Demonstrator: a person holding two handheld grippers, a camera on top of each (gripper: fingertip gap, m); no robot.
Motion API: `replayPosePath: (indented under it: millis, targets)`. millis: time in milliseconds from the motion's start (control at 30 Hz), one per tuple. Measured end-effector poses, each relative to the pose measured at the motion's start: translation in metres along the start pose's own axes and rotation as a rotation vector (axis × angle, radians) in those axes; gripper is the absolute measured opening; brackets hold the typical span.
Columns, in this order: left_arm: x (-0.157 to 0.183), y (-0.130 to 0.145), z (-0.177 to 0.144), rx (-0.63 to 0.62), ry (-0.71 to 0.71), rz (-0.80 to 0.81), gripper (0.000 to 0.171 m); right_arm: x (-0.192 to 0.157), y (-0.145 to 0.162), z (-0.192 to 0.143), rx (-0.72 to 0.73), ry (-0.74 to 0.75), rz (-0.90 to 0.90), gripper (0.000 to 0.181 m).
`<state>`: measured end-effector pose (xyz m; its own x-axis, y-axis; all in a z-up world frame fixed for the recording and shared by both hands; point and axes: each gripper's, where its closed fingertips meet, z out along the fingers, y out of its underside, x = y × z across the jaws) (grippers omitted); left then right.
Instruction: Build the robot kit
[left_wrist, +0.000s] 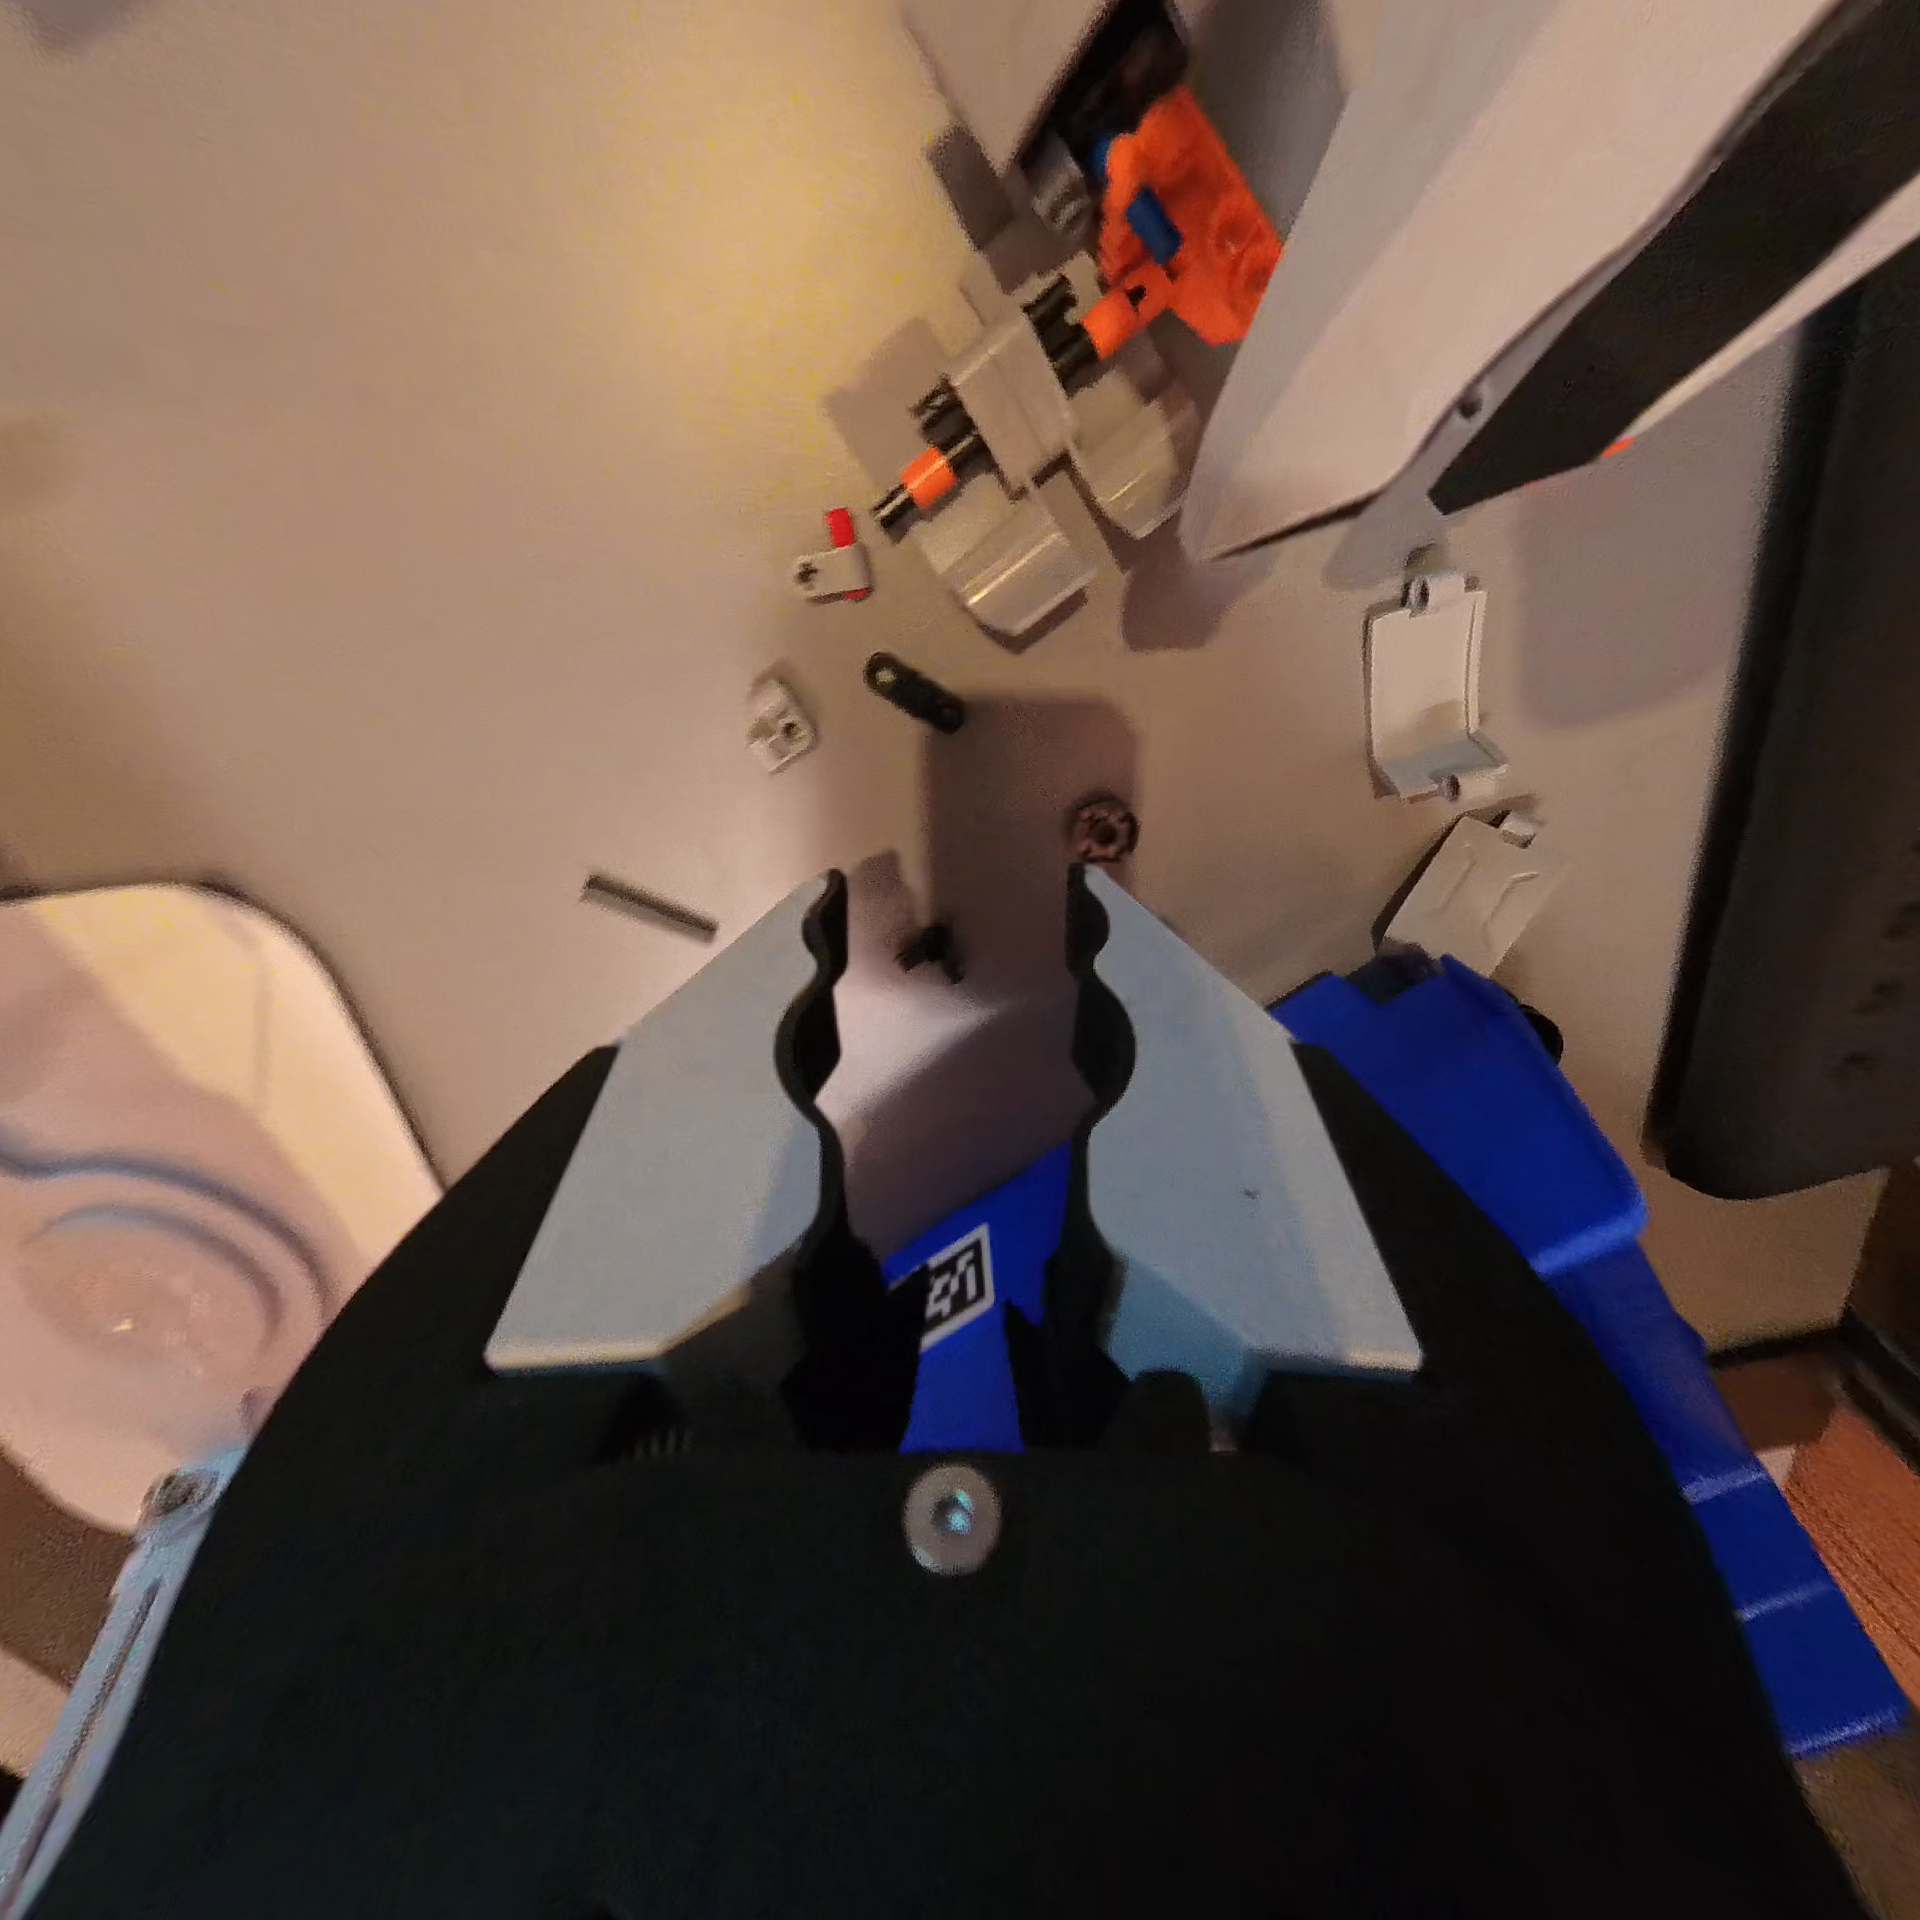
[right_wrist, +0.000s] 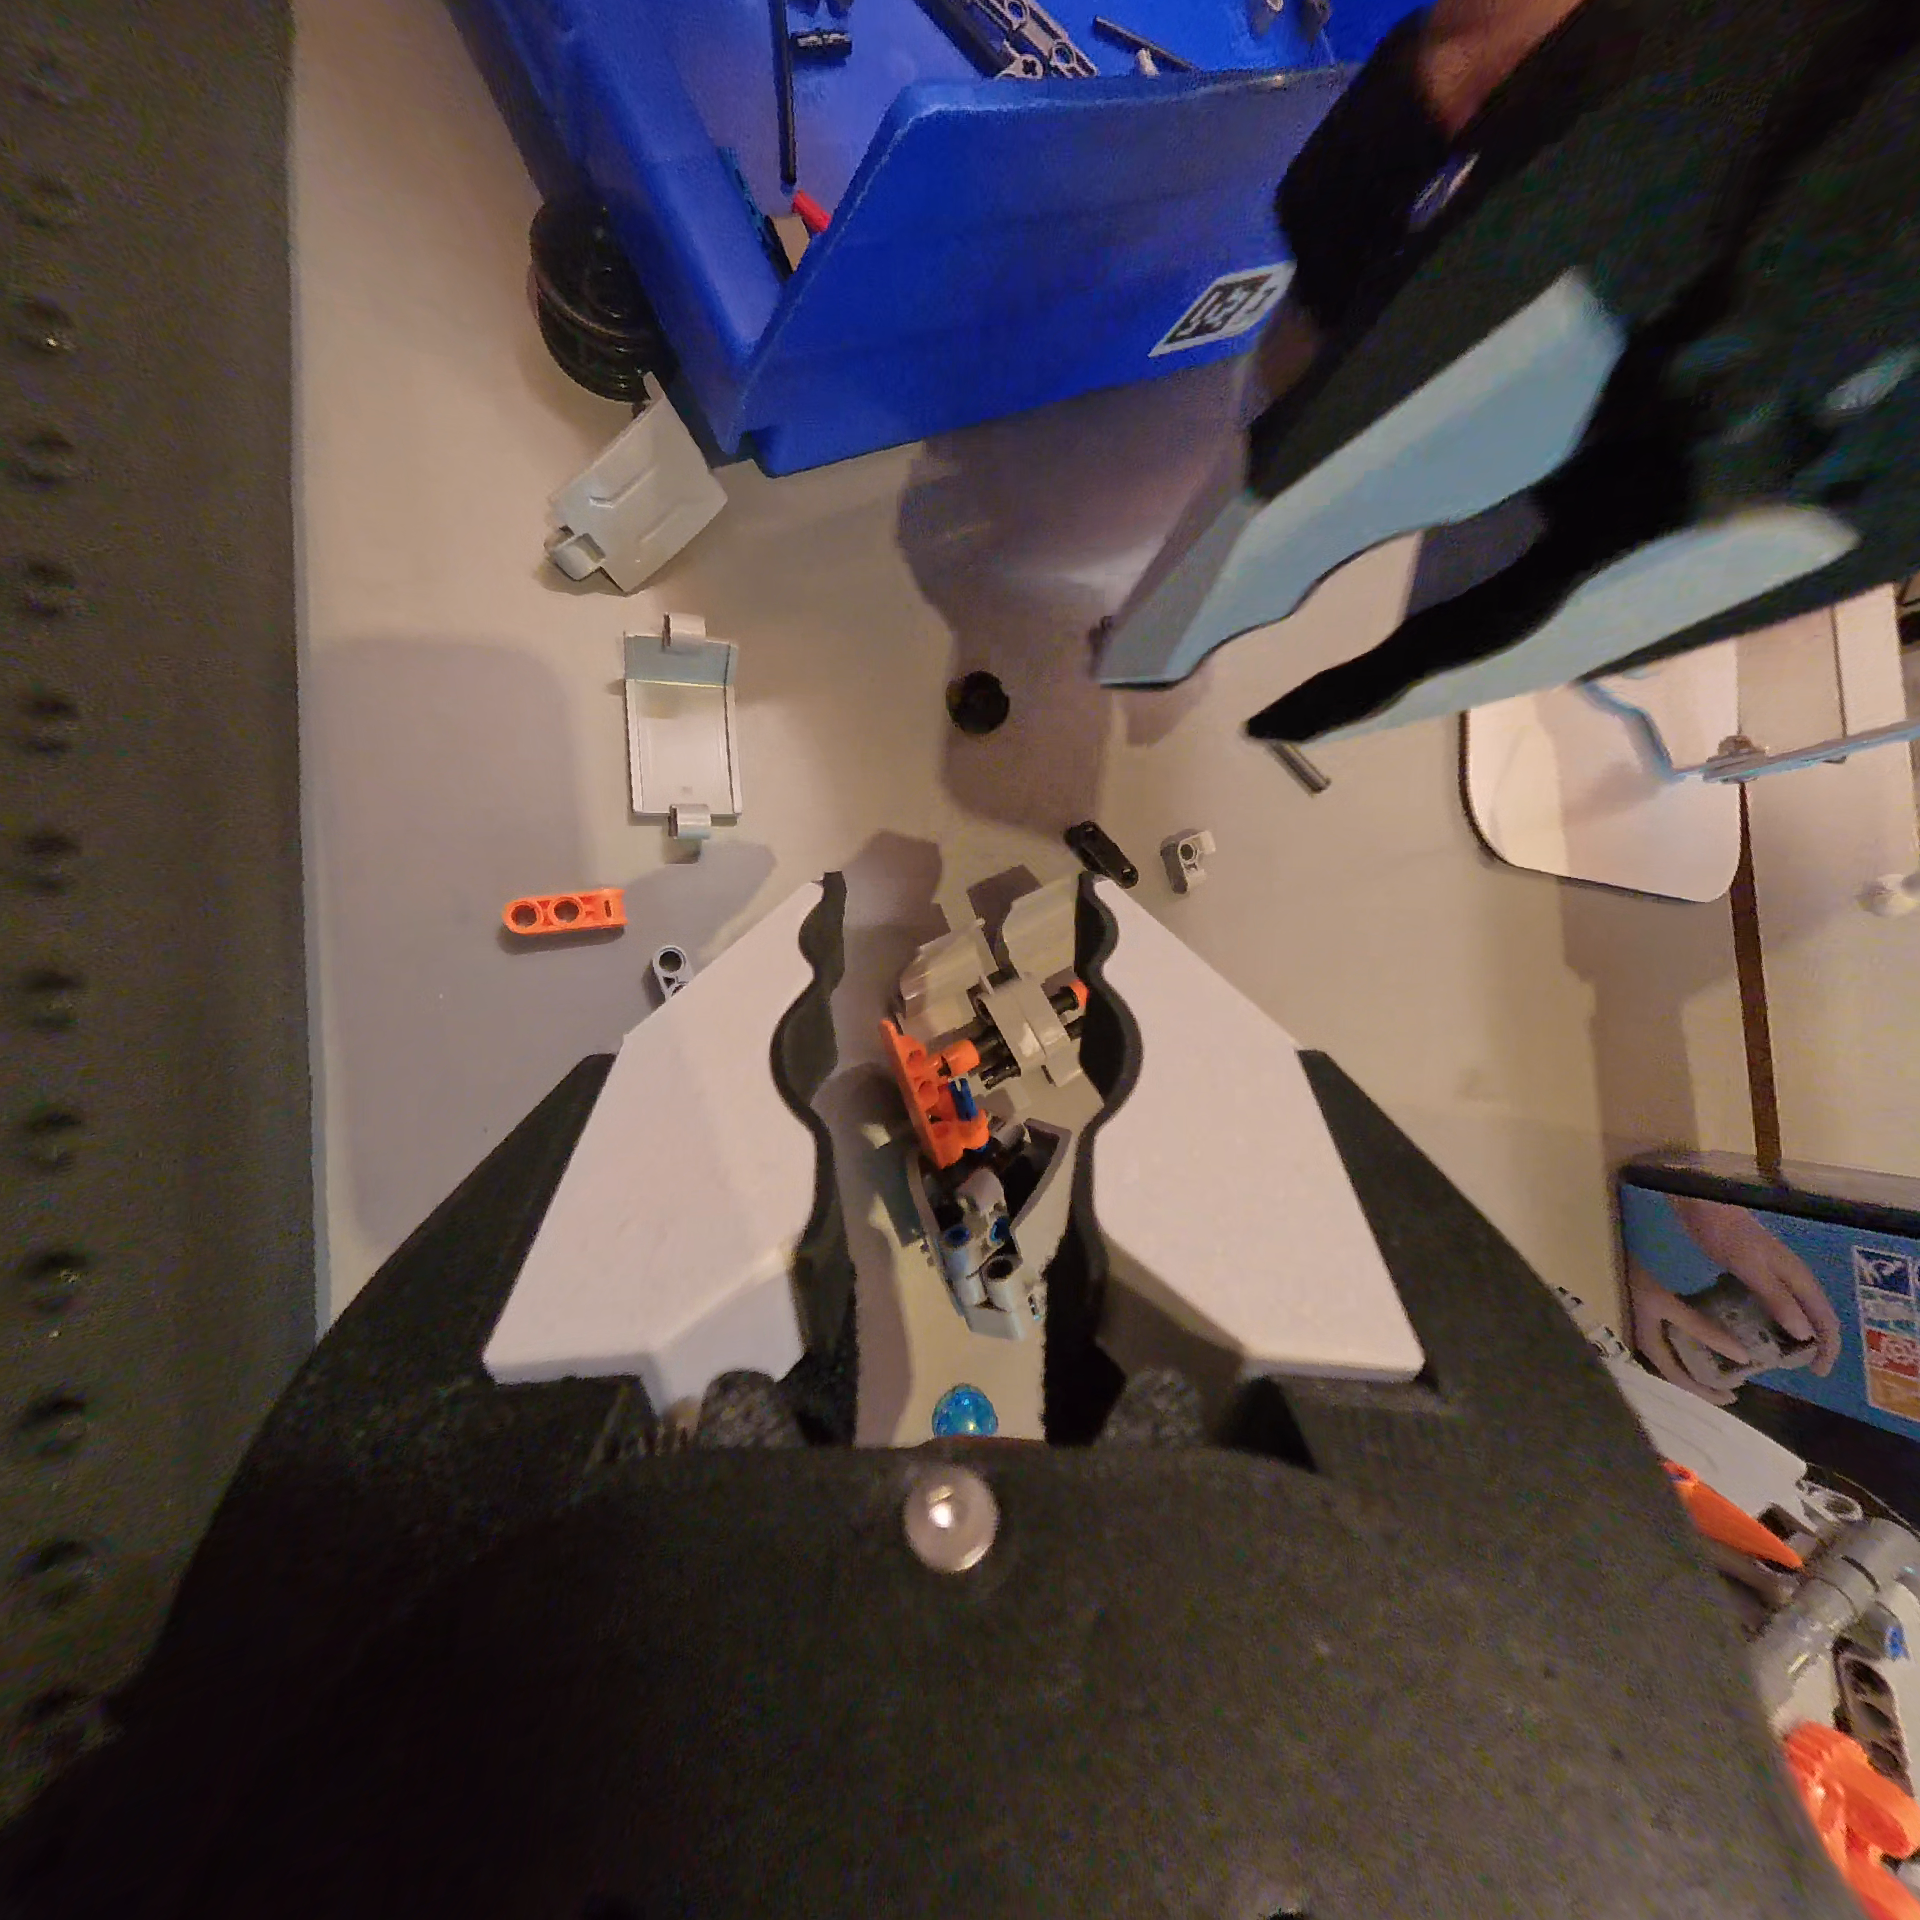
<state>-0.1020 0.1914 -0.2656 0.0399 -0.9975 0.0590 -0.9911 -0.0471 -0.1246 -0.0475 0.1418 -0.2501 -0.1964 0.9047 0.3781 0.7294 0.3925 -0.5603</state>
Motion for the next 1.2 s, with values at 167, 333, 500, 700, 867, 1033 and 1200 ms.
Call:
replayPosePath:
  millis: [167,333,500,700,867,1033,1200]
  targets:
    - [0.007,0.025,-0.056,0.098,-0.107,-0.042,0.028,-0.002,0.000,-0.002,0.000,-0.007,-0.003,0.042]
    - [0.050,0.070,-0.077,0.098,-0.102,-0.084,0.020,0.000,0.005,-0.003,-0.002,-0.004,0.011,0.042]
    - [0.080,0.098,-0.050,0.102,-0.093,-0.139,0.019,-0.003,0.004,0.000,-0.002,-0.017,0.004,0.042]
    - [0.091,0.098,-0.001,0.139,-0.064,-0.146,0.017,-0.005,0.007,0.004,-0.013,-0.028,0.007,0.042]
    - [0.097,0.087,0.020,0.155,-0.045,-0.074,0.016,-0.005,0.005,0.003,-0.005,-0.028,0.002,0.042]
    - [0.097,0.083,0.028,0.179,-0.027,-0.063,0.010,-0.006,0.005,0.003,-0.003,-0.032,0.003,0.042]
    - [0.097,0.082,0.032,0.200,-0.018,-0.056,0.008,-0.007,0.006,0.005,-0.009,-0.041,0.004,0.042]
